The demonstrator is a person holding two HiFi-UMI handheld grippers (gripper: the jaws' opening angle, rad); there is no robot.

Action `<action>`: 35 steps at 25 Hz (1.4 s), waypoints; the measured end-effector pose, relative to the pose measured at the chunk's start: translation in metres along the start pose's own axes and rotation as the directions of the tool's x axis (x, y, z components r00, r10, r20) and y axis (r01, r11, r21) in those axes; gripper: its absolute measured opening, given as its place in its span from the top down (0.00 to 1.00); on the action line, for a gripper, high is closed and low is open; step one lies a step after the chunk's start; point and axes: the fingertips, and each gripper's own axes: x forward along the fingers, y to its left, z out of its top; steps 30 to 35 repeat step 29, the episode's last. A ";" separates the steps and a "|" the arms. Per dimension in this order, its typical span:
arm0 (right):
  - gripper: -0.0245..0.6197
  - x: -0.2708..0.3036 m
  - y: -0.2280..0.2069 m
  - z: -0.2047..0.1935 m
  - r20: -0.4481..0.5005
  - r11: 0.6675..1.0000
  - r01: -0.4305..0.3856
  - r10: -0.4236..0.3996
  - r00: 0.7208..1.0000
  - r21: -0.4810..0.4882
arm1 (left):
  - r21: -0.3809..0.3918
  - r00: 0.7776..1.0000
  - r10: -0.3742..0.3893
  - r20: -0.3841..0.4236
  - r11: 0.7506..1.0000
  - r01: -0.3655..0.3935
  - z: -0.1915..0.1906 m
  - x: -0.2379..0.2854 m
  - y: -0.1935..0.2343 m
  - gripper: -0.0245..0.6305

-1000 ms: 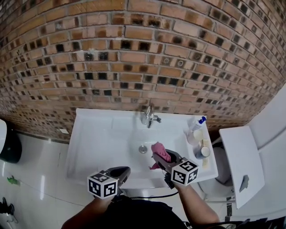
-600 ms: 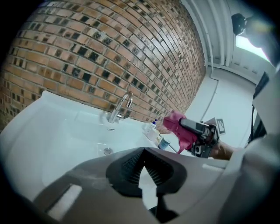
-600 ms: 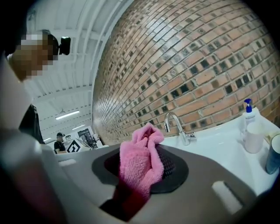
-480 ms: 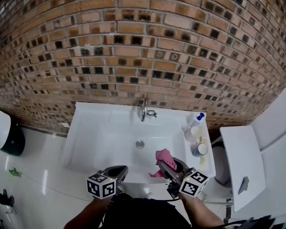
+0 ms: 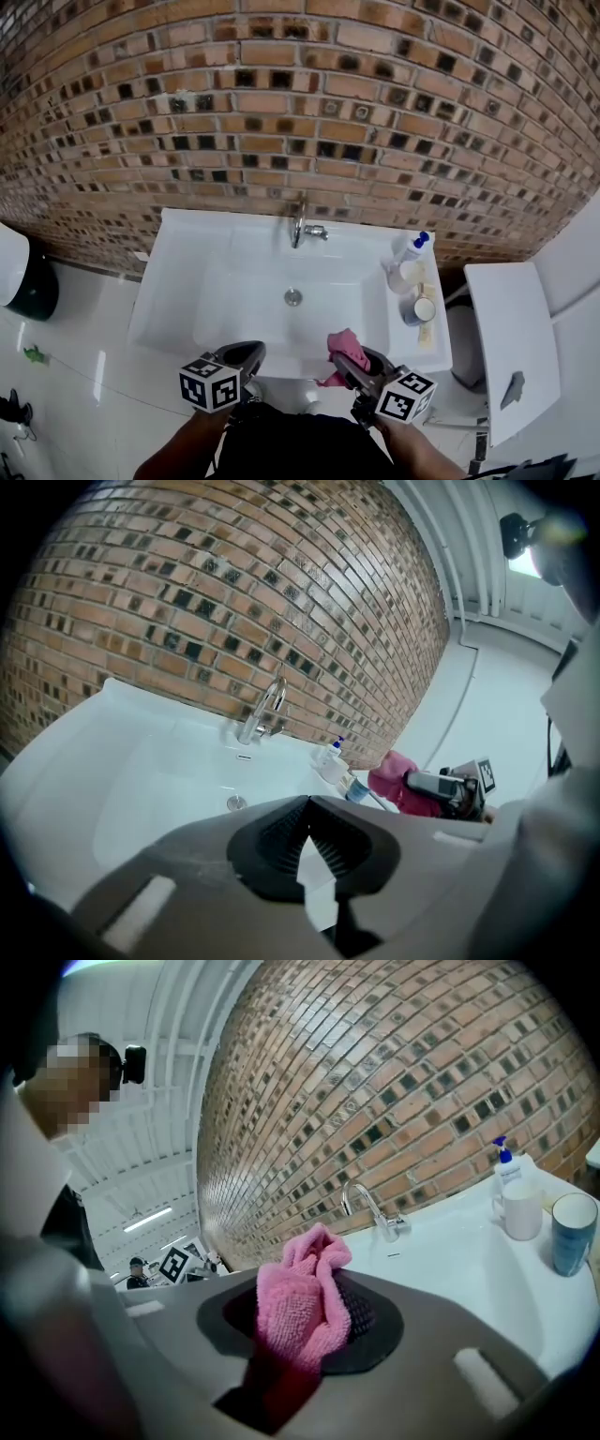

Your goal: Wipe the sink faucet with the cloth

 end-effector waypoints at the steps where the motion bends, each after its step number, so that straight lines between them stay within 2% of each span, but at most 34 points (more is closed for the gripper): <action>1: 0.76 -0.001 0.001 -0.002 0.000 1.000 -0.002 0.002 1.000 0.005 | 0.002 1.000 0.001 0.000 1.000 -0.001 0.001 0.000 0.000 0.96; 7: 0.77 -0.003 0.008 -0.002 0.011 0.999 -0.010 0.010 1.000 -0.032 | 0.017 1.000 -0.008 0.003 1.000 0.008 0.006 0.001 -0.006 0.96; 35: 0.77 -0.007 -0.002 -0.004 0.022 0.999 0.040 -0.039 0.999 -0.020 | 0.036 0.999 -0.028 -0.021 0.999 0.029 0.004 0.006 -0.005 0.96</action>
